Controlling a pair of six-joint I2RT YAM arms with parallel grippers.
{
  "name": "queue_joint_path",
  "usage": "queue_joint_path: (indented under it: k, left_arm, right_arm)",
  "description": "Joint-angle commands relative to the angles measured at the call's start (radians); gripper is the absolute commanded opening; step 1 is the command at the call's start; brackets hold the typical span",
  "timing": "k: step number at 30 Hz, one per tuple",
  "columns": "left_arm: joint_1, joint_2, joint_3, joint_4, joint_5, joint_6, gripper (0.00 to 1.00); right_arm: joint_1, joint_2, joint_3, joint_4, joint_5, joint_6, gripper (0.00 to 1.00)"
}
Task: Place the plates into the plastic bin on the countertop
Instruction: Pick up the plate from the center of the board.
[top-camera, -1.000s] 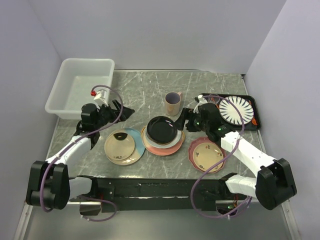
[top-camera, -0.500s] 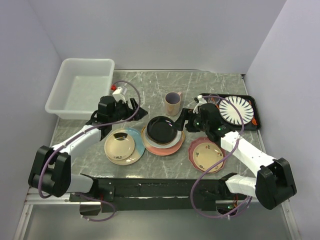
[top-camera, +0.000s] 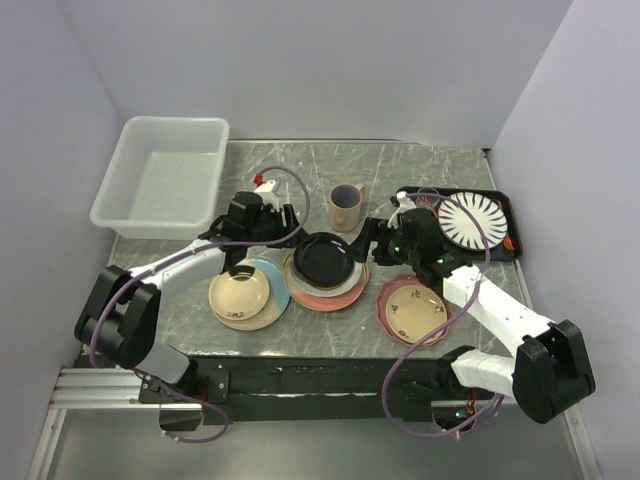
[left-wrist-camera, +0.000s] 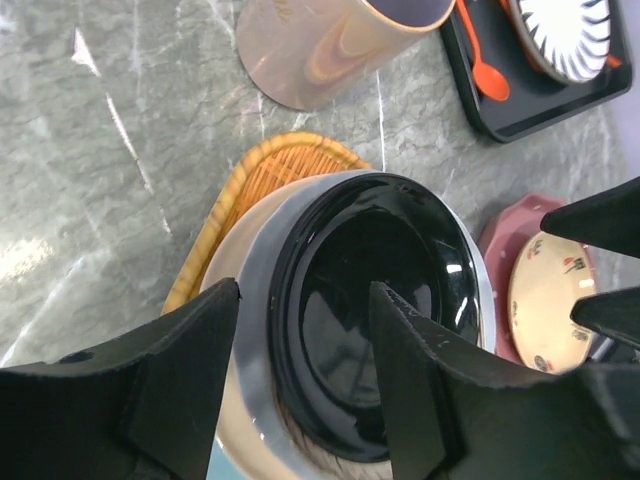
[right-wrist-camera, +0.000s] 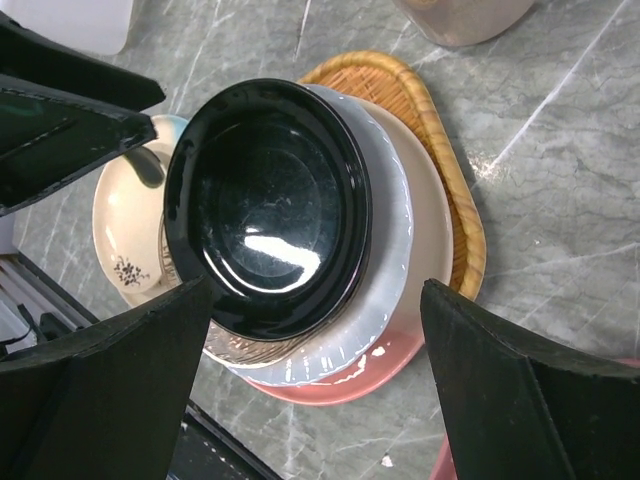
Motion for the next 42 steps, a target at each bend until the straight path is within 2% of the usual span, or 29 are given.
queue_joint_path:
  k: [1, 13, 16, 18, 22, 28, 32, 33, 35, 36, 42]
  left_arm:
    - [-0.035, 0.029, 0.064, -0.017, -0.061, 0.035, 0.58]
    - [-0.054, 0.057, 0.070, -0.018, -0.084, 0.036, 0.56]
    - [-0.055, 0.075, 0.075, -0.020, -0.076, 0.038, 0.53]
    - [-0.055, 0.087, 0.073, -0.014, -0.064, 0.038, 0.48]
    - [-0.057, 0.107, 0.073, -0.002, -0.047, 0.036, 0.45]
    - [-0.058, 0.123, 0.078, 0.000, -0.035, 0.038, 0.30]
    - [-0.058, 0.114, 0.077, 0.006, -0.032, 0.035, 0.23]
    - [-0.057, 0.114, 0.078, 0.002, -0.032, 0.036, 0.17]
    - [-0.058, 0.112, 0.080, 0.002, -0.027, 0.035, 0.11]
    - [-0.058, 0.112, 0.077, 0.003, -0.026, 0.033, 0.03]
    - [-0.058, 0.094, 0.072, 0.012, -0.023, 0.026, 0.01]
  right_arm:
    - [0.010, -0.032, -0.014, 0.029, 0.011, -0.015, 0.91]
    - [0.007, -0.023, -0.023, 0.029, 0.022, -0.019, 0.92]
    - [0.008, -0.023, -0.027, 0.032, 0.022, -0.019, 0.92]
    - [0.010, -0.023, -0.029, 0.034, 0.024, -0.019, 0.92]
    - [0.008, -0.019, -0.031, 0.032, 0.028, -0.018, 0.92]
    - [0.007, -0.019, -0.029, 0.029, 0.034, -0.022, 0.93]
    - [0.008, -0.017, -0.031, 0.029, 0.036, -0.022, 0.93]
    - [0.008, -0.016, -0.032, 0.032, 0.036, -0.021, 0.93]
    - [0.008, -0.012, -0.031, 0.031, 0.036, -0.021, 0.93]
    - [0.008, -0.014, -0.032, 0.032, 0.034, -0.021, 0.93]
    - [0.007, -0.012, -0.032, 0.034, 0.034, -0.021, 0.93]
